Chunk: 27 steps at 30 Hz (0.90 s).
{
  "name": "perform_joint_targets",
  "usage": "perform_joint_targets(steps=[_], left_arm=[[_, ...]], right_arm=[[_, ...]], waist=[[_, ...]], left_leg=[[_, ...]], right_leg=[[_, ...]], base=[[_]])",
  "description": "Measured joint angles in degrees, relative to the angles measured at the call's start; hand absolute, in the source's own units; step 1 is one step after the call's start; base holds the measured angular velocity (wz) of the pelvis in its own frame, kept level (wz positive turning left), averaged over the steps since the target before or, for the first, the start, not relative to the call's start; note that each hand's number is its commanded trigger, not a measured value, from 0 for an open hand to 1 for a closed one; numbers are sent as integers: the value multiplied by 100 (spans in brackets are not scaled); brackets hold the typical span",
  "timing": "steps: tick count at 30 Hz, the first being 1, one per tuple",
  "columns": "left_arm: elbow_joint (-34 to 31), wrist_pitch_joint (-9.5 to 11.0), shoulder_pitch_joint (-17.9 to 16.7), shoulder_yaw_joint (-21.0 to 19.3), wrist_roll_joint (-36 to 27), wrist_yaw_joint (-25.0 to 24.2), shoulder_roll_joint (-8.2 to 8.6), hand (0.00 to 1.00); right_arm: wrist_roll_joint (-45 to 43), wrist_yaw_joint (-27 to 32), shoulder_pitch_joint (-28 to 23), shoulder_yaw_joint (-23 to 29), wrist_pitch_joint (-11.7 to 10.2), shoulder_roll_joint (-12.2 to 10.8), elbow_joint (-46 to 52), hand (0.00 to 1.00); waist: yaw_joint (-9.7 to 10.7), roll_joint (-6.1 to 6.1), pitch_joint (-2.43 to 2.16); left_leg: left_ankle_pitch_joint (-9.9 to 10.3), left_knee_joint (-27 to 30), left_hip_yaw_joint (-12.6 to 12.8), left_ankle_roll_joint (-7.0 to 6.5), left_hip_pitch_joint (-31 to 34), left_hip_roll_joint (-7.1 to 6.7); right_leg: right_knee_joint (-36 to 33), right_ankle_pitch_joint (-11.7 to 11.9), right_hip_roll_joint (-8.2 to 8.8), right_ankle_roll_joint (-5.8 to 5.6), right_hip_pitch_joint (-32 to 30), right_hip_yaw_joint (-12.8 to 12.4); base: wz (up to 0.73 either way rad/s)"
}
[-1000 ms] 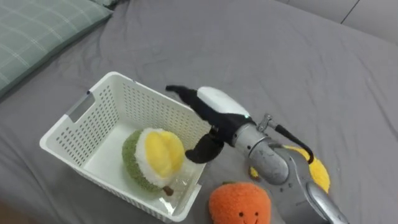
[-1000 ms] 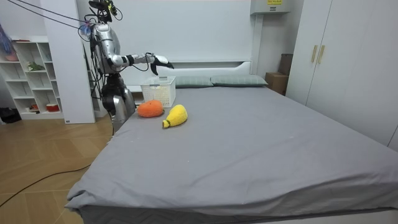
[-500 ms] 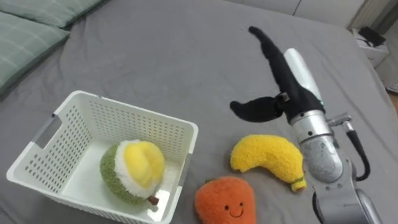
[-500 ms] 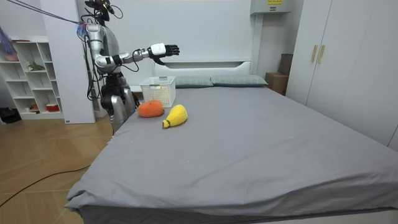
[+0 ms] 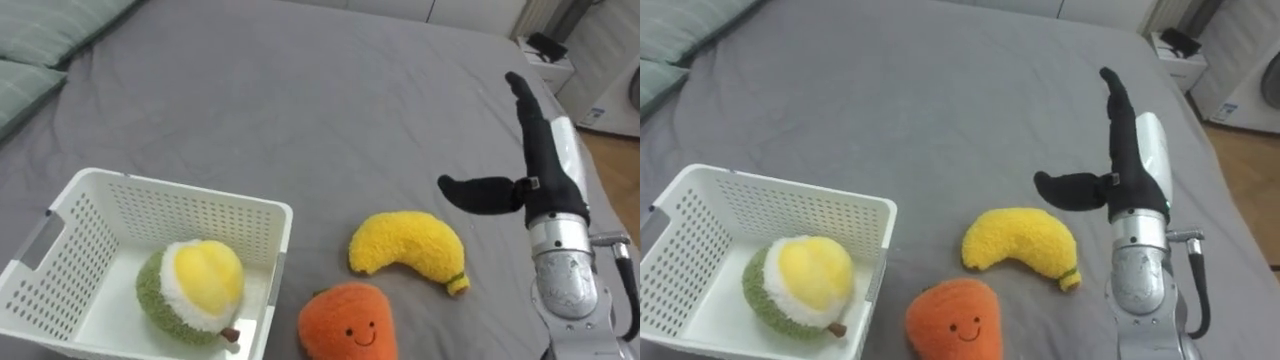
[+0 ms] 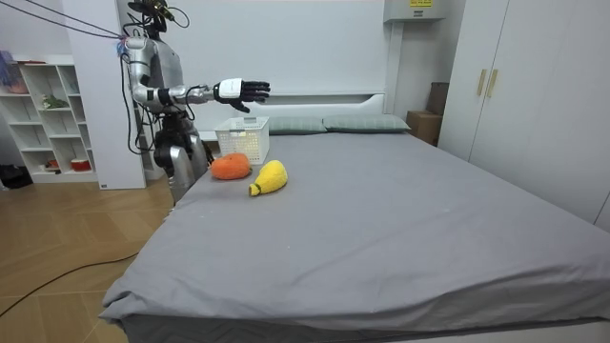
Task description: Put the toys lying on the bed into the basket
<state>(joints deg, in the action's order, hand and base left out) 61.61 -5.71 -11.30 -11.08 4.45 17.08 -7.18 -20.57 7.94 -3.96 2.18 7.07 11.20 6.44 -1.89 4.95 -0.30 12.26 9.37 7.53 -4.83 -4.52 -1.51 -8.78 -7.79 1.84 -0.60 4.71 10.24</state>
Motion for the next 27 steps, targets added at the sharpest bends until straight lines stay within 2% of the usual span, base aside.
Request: perform_joint_targets(steps=[7, 12, 17, 19, 27], left_arm=[[-229, -1, -73, 22, -15, 120, -41, 0], [-263, -4, -104, 140, -49, 128, -112, 0], [-264, -11, -61, 262, -273, 121, -142, 0], [-264, -11, -20, 355, -268, 113, -129, 0], [-443, -22, 179, 571, -549, -32, -164, 0]], right_arm=[[59, 7, -1, 43, 21, 55, -700, 0], [208, 53, 56, 21, 20, 121, -1227, 0], [35, 70, 421, 24, 33, 136, -1989, 0], [30, 82, 654, 23, 24, 174, -2228, 0], [-144, 397, 1317, -124, -24, 310, -3084, 0]], waist=[[-16, 81, 19], [-79, 76, 24], [-83, 62, 30], [-96, 24, 57], [-164, 6, 56]], left_leg=[[1, -12, 30, -2, 38, 0], [0, 6, 41, -3, 187, 1], [-9, 71, 42, -14, 505, 0], [-14, 136, 42, -20, 645, -1], [-29, 244, 30, -23, 1103, -1]], right_leg=[[-7, 4, -12, -4, -69, -68], [-11, 10, -10, -9, -207, -72], [-47, 11, 2, -7, -512, -64], [-93, 11, 10, -7, -668, -59], [-96, 15, 35, -4, -1093, 18]], base=[[-3], [0], [0], [0], [0]])
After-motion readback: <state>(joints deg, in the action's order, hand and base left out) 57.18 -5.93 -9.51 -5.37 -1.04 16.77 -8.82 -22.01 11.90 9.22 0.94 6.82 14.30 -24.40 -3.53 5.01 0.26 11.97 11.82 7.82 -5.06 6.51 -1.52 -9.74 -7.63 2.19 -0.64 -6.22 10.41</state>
